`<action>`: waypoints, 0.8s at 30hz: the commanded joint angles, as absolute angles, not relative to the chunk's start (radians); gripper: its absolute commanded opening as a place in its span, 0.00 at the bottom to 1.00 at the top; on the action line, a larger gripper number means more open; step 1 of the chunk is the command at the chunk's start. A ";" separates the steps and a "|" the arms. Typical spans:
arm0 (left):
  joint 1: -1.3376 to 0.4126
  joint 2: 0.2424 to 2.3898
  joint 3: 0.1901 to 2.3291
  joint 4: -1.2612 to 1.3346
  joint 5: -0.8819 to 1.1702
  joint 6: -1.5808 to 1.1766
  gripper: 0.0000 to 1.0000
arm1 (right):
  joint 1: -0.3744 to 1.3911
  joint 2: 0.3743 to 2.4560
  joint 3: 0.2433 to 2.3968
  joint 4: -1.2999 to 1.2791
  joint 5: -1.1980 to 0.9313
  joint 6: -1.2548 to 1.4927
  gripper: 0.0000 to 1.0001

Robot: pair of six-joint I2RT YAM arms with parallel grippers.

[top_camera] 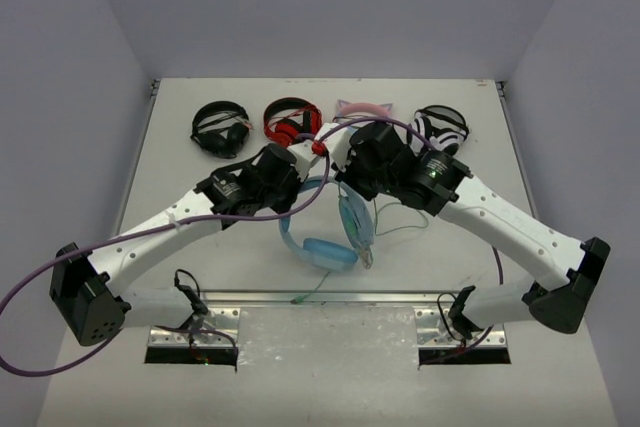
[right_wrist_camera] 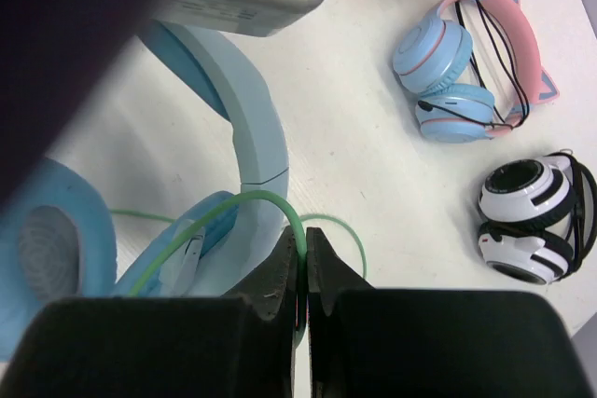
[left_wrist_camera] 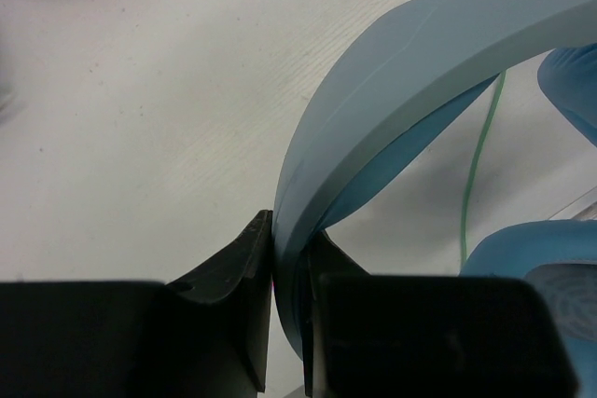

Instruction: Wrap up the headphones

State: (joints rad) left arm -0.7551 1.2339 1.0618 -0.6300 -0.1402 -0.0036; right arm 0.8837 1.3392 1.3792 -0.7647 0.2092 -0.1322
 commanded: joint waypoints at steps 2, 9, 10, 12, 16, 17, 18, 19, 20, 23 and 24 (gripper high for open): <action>-0.769 1.190 1.072 -0.537 -0.074 -0.011 0.00 | 0.870 1.362 1.420 -0.752 0.281 -0.163 0.01; -0.773 1.218 1.080 -0.546 -0.092 -0.012 0.00 | 0.871 1.414 1.466 -0.790 0.207 -0.144 0.01; -0.773 1.219 1.083 -0.549 -0.097 -0.012 0.00 | 0.871 1.419 1.471 -0.795 0.204 -0.140 0.01; -0.773 1.223 1.085 -0.551 -0.109 -0.015 0.00 | 0.871 1.424 1.471 -0.796 0.206 -0.137 0.01; -0.773 1.226 1.089 -0.554 -0.129 -0.020 0.00 | 0.871 1.440 1.463 -0.801 0.232 -0.106 0.01; -0.773 1.232 1.092 -0.555 -0.146 -0.021 0.00 | 0.873 1.440 1.460 -0.801 0.226 -0.098 0.01; -0.773 1.235 1.094 -0.560 -0.156 -0.028 0.00 | 0.871 1.439 1.456 -0.801 0.222 -0.091 0.01; -0.773 1.239 1.095 -0.563 -0.170 -0.032 0.00 | 0.871 1.433 1.451 -0.795 0.209 -0.074 0.01; -0.773 1.244 1.100 -0.564 -0.181 -0.035 0.00 | 0.871 1.428 1.448 -0.787 0.193 -0.066 0.01; -0.773 1.253 1.106 -0.569 -0.202 -0.046 0.00 | 0.871 1.414 1.442 -0.769 0.120 -0.029 0.01; -0.773 1.252 1.109 -0.569 -0.206 -0.048 0.00 | 0.873 1.414 1.443 -0.770 0.101 -0.029 0.01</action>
